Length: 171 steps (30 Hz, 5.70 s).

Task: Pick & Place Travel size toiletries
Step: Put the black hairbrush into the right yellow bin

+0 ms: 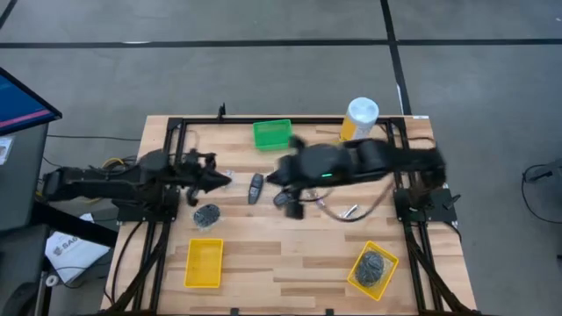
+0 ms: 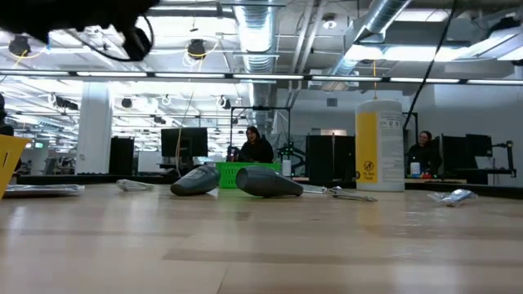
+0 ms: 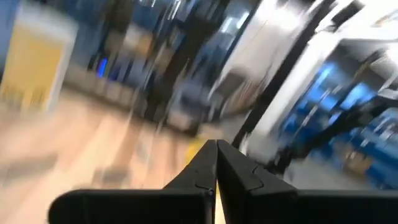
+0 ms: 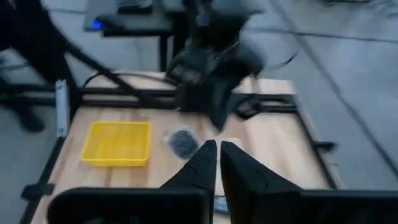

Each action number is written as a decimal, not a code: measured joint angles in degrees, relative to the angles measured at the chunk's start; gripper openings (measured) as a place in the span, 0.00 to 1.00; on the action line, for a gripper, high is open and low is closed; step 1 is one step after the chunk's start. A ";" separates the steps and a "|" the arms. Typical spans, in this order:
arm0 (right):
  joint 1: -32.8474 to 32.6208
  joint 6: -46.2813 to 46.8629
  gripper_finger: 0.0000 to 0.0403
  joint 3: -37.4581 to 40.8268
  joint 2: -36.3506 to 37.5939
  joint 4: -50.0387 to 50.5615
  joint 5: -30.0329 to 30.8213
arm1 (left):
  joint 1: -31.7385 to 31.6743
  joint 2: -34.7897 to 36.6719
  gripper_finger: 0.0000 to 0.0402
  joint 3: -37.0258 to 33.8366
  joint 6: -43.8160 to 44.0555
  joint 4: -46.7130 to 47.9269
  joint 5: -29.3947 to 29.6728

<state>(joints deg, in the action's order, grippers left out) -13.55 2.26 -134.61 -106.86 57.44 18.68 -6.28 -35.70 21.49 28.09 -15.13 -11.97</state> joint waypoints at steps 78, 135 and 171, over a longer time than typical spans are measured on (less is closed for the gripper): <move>-24.58 11.33 0.00 0.02 19.25 23.55 31.19 | 7.78 -38.56 0.40 10.46 20.64 57.09 12.24; -2.55 49.24 0.63 0.09 3.35 31.79 19.69 | 7.78 -38.47 0.00 40.62 1.71 18.77 39.02; 11.31 28.18 0.63 0.02 2.94 20.73 -12.49 | 7.78 -38.47 0.00 40.62 -36.65 10.28 36.06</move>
<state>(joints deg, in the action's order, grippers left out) -2.24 30.44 -134.58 -103.92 78.17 6.19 1.50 -74.17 62.12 -8.57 -4.84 24.10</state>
